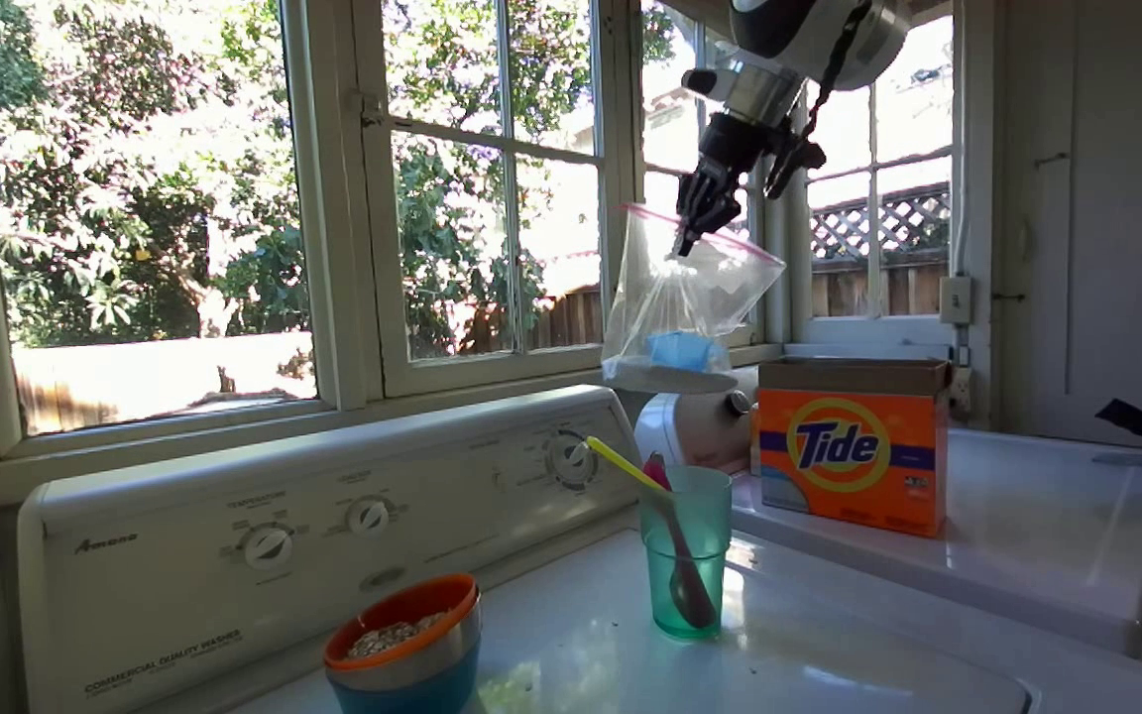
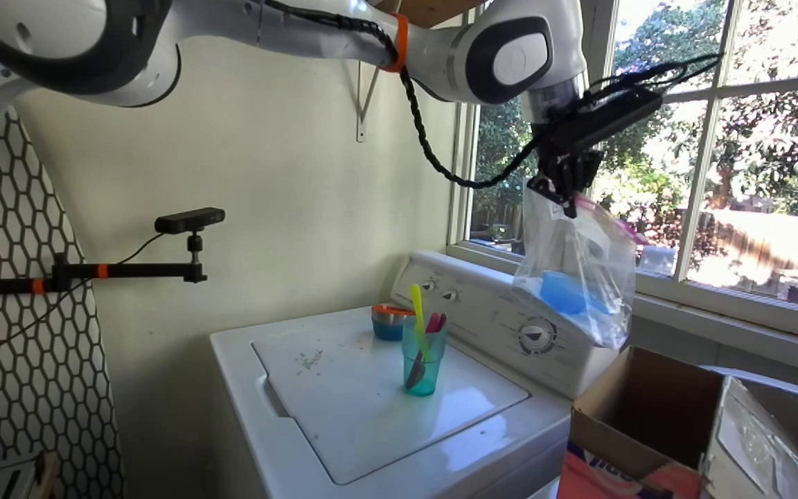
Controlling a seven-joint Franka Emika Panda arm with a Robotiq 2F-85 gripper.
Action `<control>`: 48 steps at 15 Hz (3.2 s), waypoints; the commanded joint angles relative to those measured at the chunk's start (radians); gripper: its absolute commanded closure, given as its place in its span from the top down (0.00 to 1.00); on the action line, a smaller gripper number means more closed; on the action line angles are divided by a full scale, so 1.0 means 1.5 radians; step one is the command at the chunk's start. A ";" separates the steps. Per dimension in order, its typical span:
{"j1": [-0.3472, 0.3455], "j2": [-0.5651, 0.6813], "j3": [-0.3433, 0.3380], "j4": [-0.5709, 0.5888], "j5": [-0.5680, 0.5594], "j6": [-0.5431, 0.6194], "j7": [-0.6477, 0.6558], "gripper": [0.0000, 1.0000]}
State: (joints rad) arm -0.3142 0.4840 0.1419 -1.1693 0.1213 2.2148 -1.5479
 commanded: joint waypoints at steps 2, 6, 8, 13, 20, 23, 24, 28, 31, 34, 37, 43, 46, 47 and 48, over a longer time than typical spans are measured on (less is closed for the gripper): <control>0.055 -0.132 -0.064 -0.057 -0.134 -0.104 0.186 0.01; 0.085 -0.231 -0.082 -0.117 -0.246 -0.175 0.339 0.01; 0.095 -0.273 -0.079 -0.154 -0.299 -0.212 0.412 0.01; 0.090 -0.270 -0.069 -0.142 -0.303 -0.231 0.428 0.02; 0.146 -0.224 -0.104 -0.105 -0.349 -0.403 0.642 0.01; 0.146 -0.201 -0.119 -0.075 -0.350 -0.475 0.716 0.01; 0.145 -0.189 -0.124 -0.062 -0.353 -0.492 0.741 0.01; 0.129 -0.144 -0.151 -0.001 -0.366 -0.477 0.732 0.01; 0.125 -0.110 -0.180 0.057 -0.420 -0.506 0.743 0.01; 0.118 -0.076 -0.199 0.118 -0.453 -0.504 0.724 0.01; 0.117 -0.095 -0.201 0.085 -0.452 -0.473 0.721 0.01; 0.114 -0.095 -0.188 0.055 -0.457 -0.365 0.683 0.01; 0.109 -0.089 -0.182 0.022 -0.460 -0.237 0.636 0.01; 0.106 -0.084 -0.181 0.015 -0.457 -0.197 0.620 0.01; 0.104 -0.079 -0.181 0.012 -0.451 -0.180 0.608 0.01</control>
State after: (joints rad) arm -0.1410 0.3665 -0.1410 -1.1146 -0.5558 1.8369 -0.5727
